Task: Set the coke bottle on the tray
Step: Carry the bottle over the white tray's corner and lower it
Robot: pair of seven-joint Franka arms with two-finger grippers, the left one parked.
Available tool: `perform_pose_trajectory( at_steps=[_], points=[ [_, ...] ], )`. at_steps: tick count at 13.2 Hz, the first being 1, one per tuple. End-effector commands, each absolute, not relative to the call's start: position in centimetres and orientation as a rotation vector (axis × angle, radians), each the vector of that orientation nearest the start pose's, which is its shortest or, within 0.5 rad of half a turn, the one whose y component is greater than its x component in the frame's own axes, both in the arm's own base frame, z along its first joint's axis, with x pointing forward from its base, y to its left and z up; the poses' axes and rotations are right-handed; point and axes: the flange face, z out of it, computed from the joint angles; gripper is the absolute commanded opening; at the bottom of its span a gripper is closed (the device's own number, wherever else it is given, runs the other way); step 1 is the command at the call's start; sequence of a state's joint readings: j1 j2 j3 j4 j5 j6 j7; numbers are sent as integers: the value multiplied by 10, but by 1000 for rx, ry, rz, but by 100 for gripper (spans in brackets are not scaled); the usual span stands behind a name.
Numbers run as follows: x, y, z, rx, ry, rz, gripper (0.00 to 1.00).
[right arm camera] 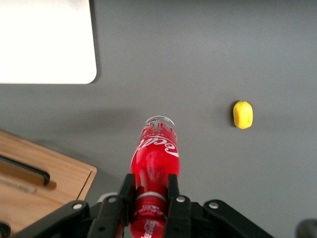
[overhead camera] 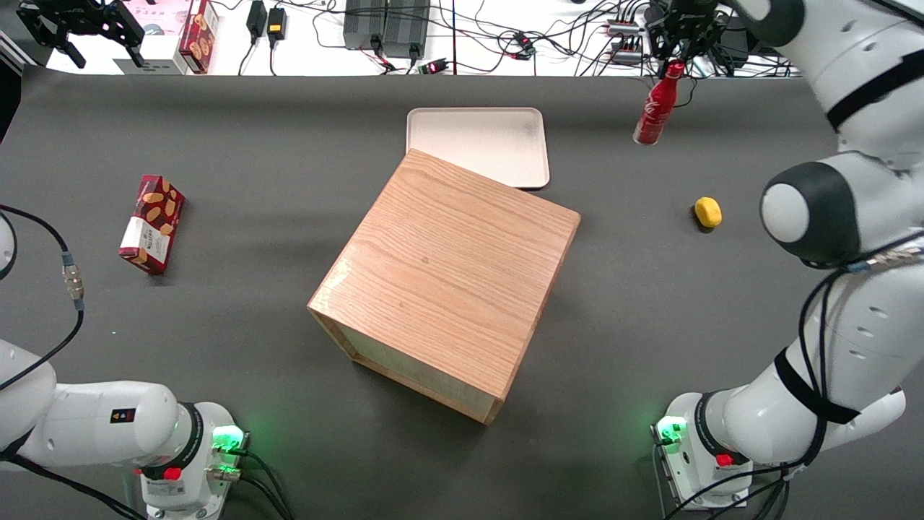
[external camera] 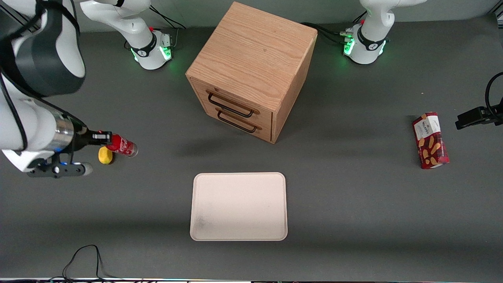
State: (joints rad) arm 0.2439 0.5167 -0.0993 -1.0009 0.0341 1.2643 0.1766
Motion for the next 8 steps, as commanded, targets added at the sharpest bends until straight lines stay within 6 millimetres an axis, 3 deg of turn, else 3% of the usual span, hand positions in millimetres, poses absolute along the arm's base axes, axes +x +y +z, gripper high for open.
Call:
perform_pose_trajectory(
  at_steps=[1,8],
  points=[
    [690,144,517,-3181,123,290,0],
    [739,211,447,-3036,414,-41,0]
  ],
)
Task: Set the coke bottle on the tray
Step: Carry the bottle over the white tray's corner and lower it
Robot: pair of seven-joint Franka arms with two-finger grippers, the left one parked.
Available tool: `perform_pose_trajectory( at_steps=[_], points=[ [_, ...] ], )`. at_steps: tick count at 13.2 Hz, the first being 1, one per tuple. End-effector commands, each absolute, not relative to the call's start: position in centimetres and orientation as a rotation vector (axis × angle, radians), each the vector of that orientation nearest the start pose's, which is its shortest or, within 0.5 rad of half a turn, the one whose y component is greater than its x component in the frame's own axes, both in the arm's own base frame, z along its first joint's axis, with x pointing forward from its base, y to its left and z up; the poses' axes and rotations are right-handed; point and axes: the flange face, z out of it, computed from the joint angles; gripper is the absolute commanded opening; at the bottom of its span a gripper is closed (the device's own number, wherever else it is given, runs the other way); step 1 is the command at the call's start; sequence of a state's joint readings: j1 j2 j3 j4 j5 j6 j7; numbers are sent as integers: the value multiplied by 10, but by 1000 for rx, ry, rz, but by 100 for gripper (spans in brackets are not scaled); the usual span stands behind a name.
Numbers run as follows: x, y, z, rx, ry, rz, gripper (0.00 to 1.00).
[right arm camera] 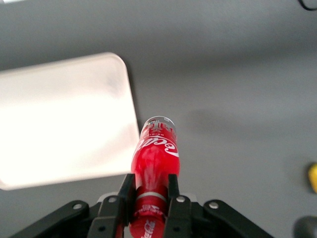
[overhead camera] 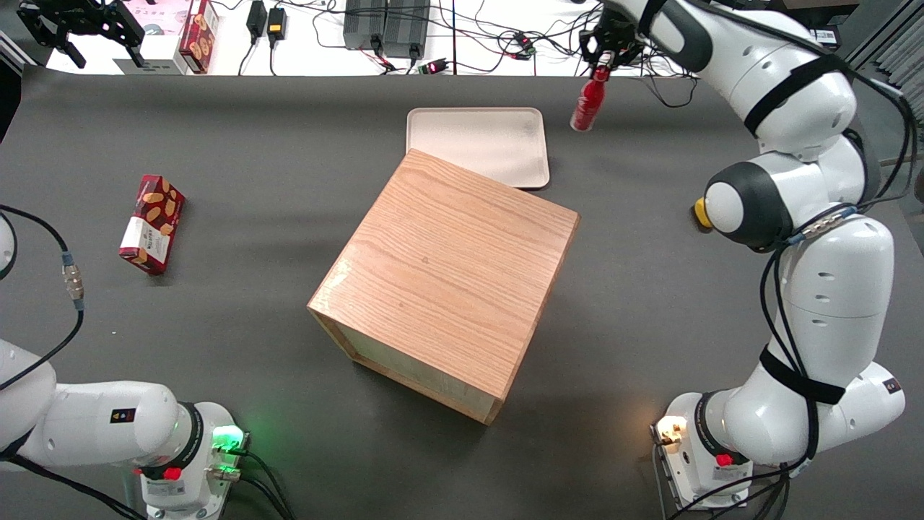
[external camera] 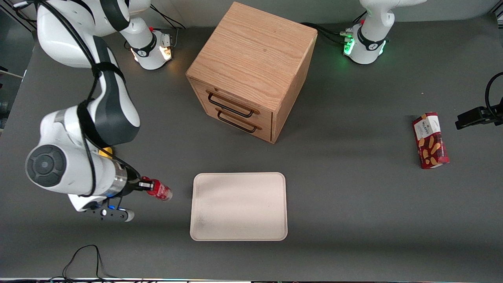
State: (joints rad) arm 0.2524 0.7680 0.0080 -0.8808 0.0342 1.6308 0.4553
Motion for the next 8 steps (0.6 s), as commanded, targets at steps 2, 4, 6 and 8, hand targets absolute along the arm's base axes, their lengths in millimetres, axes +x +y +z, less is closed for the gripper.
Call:
perform_pose_trajectory(
  at_steps=[2,4,6,8],
  points=[
    [748,228,424,-2998,481,-108,0],
    [755,242,403,-2959,552,-163,0],
    [757,253,385,-2960,541,-172,0],
    [759,255,374,-2950,554,-181,0]
  ],
)
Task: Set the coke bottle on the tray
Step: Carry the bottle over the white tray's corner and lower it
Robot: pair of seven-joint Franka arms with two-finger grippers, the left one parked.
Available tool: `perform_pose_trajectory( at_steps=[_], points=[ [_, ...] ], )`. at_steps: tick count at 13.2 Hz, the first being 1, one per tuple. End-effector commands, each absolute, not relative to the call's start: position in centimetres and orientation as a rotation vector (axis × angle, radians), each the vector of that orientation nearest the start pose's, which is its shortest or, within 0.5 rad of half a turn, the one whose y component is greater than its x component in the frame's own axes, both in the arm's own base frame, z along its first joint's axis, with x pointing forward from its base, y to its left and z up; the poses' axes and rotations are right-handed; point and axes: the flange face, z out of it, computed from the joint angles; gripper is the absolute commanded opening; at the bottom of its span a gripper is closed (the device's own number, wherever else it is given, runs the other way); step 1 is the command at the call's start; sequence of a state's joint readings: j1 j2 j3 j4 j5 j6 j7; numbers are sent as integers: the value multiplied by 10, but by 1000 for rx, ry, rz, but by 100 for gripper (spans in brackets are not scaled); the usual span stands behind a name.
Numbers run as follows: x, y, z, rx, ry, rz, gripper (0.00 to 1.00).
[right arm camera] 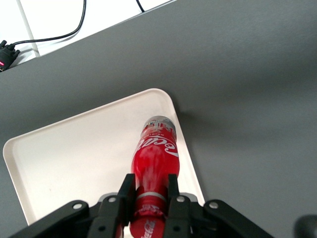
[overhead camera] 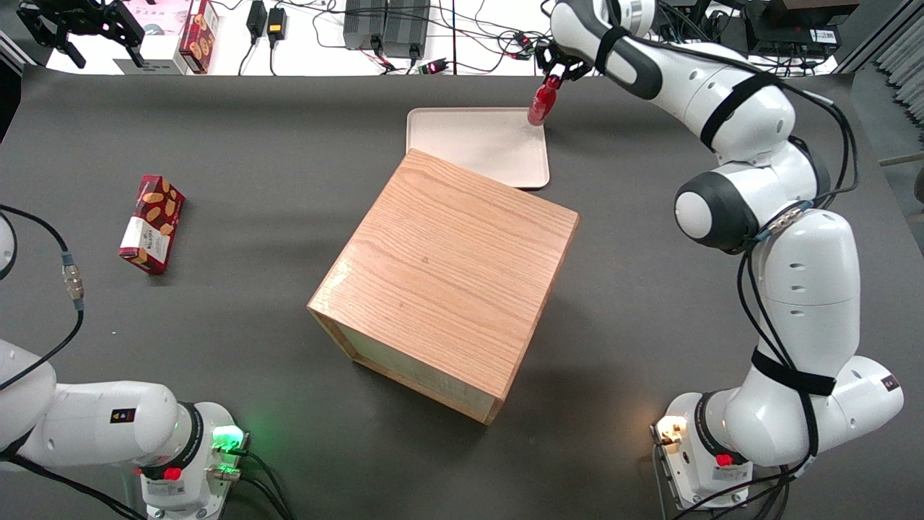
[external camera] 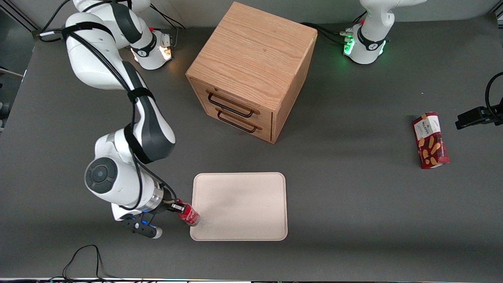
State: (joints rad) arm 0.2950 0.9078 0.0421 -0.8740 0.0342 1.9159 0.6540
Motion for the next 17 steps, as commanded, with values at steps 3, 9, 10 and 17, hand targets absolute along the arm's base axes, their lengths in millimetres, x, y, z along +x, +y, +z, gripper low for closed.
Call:
perform_pose_trajectory(
  at_steps=[3,9,10,17],
  points=[
    [760,264,357,-2945,555,-190,0],
    [760,268,337,-2953,534,-172,0],
    [760,268,337,-2953,534,-172,0],
    [763,269,330,-2943,534,-193,100]
  ],
)
